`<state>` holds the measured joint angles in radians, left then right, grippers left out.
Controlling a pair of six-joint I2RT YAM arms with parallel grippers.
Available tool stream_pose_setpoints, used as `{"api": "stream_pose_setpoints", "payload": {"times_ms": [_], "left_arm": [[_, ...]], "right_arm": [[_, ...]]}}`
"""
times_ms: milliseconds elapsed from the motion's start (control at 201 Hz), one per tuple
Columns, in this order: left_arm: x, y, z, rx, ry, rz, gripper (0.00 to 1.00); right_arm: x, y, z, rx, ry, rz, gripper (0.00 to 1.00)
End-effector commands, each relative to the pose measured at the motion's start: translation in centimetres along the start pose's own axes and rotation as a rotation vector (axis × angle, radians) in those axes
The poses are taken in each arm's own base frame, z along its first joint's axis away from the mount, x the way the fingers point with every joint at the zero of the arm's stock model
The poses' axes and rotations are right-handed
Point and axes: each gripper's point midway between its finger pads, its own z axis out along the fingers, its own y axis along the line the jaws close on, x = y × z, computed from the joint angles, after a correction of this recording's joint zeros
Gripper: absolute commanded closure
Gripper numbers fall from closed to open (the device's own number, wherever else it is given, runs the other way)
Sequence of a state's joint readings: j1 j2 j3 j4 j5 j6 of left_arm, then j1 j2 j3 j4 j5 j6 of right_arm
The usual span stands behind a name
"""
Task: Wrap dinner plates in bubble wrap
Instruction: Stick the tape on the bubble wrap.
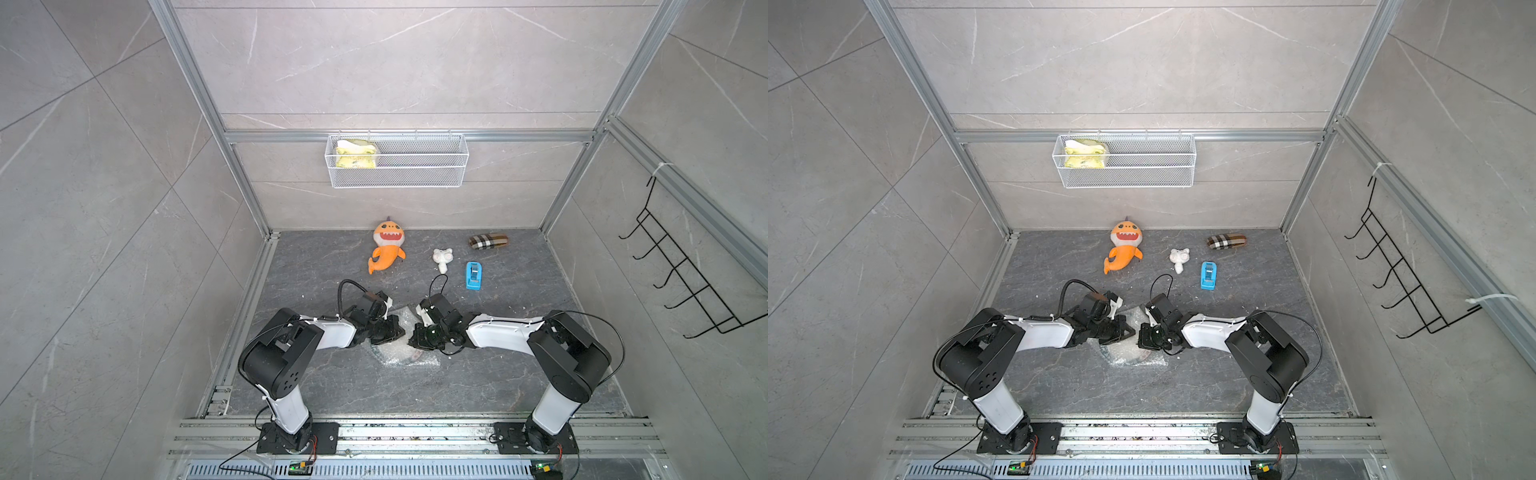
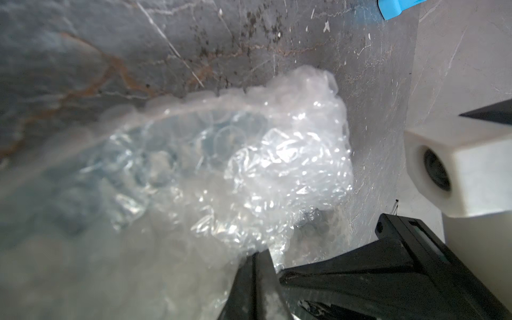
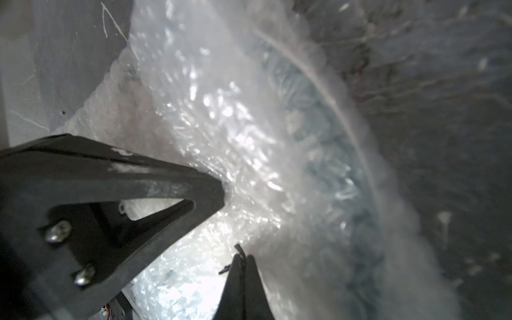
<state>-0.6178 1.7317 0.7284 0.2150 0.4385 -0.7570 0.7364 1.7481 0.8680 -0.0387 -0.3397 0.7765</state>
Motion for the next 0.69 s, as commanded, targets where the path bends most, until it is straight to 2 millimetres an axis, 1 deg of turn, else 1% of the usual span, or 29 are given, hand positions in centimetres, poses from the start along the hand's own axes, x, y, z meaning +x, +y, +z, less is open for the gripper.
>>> {"api": "stream_pose_setpoints", "payload": {"times_ms": [0, 139, 219, 324, 433, 493, 558, 642, 687], "left_arm": [[6.0, 6.5, 0.0, -0.228, 0.166, -0.118, 1.00], [6.3, 6.7, -0.2, -0.234, 0.166, -0.122, 1.00], [6.3, 6.7, -0.2, -0.233, 0.167, -0.125, 1.00], [6.2, 6.8, -0.5, -0.229, 0.161, -0.139, 1.00], [5.6, 6.6, -0.8, -0.210, 0.148, -0.154, 1.00], [5.3, 6.5, -0.9, -0.205, 0.146, -0.158, 1.00], [4.9, 6.5, -1.3, -0.202, 0.139, -0.167, 1.00], [3.9, 6.2, -2.0, -0.185, 0.108, -0.182, 1.00], [3.1, 5.5, -2.5, -0.158, 0.083, -0.186, 1.00]], "right_arm": [[2.2, -3.0, 0.8, 0.077, 0.041, 0.059, 1.00], [4.3, -6.2, 0.8, 0.170, 0.065, 0.108, 1.00], [6.1, -8.4, 0.8, 0.245, 0.092, 0.132, 1.00], [7.9, -11.3, -0.1, 0.356, 0.100, 0.164, 1.00], [9.3, -13.3, -0.8, 0.423, 0.108, 0.188, 1.00], [9.6, -13.8, -0.9, 0.436, 0.108, 0.193, 1.00], [9.7, -13.8, -0.9, 0.433, 0.107, 0.197, 1.00], [9.3, -13.1, -1.0, 0.410, 0.098, 0.189, 1.00], [9.0, -12.7, -1.1, 0.398, 0.092, 0.183, 1.00]]}}
